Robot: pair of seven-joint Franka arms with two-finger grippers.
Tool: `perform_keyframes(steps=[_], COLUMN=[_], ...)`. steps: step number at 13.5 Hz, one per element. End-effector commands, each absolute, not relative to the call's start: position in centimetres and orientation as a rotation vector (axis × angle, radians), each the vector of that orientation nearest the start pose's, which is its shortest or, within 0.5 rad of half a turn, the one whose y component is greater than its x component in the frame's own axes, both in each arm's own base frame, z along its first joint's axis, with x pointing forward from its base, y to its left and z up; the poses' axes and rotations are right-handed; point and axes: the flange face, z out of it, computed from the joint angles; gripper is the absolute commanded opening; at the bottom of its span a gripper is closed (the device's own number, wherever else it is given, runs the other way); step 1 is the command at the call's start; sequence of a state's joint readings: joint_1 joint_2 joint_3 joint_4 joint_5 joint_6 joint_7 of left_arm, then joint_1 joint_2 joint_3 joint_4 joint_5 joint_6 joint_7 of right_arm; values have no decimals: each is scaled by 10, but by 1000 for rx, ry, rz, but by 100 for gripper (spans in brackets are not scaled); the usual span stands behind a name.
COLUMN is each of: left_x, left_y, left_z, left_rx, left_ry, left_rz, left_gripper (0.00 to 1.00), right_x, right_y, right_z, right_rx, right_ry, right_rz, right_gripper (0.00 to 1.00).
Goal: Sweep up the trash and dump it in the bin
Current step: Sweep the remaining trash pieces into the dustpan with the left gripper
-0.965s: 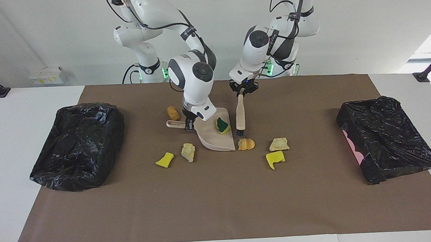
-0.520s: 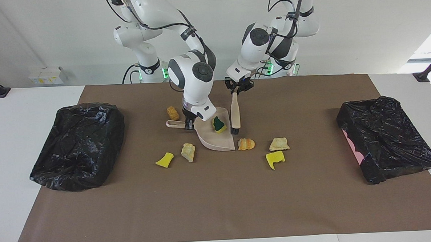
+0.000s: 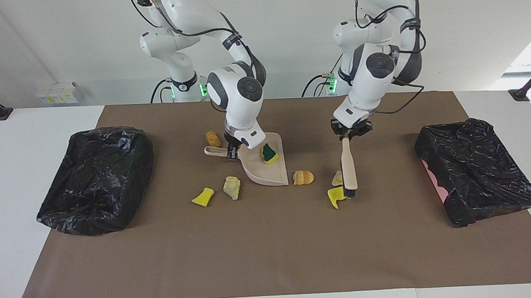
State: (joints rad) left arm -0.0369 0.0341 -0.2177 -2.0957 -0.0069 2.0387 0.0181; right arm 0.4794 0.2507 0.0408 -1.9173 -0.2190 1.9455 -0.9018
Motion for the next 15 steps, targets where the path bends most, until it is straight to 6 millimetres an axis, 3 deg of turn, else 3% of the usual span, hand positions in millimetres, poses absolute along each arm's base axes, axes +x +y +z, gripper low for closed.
perform_keyframes(steps=[1,4,7,11,15], left_x=[544,545,525,498,460], left_y=[-118,-107,-123,-170,-215], left_z=[385,368,353,354,351], left_rx=[-2995,-2958,-2944,-3017,-2963], left_ry=[557,677,740,800,932], left_rz=[185,235,309,335,359], left_gripper=[0,0,0,0,0], right_x=[506,503,501,500,495], right_y=[273,275,278,281,291], right_z=[353,353,354,355,351], right_rx=[-2397,-2408,-2416,-2438,-2467], right_ry=[-2208,-2196,-2191,-2174,-2153], right_rz=[440,452,453,443,438], right_gripper=[0,0,0,0,0])
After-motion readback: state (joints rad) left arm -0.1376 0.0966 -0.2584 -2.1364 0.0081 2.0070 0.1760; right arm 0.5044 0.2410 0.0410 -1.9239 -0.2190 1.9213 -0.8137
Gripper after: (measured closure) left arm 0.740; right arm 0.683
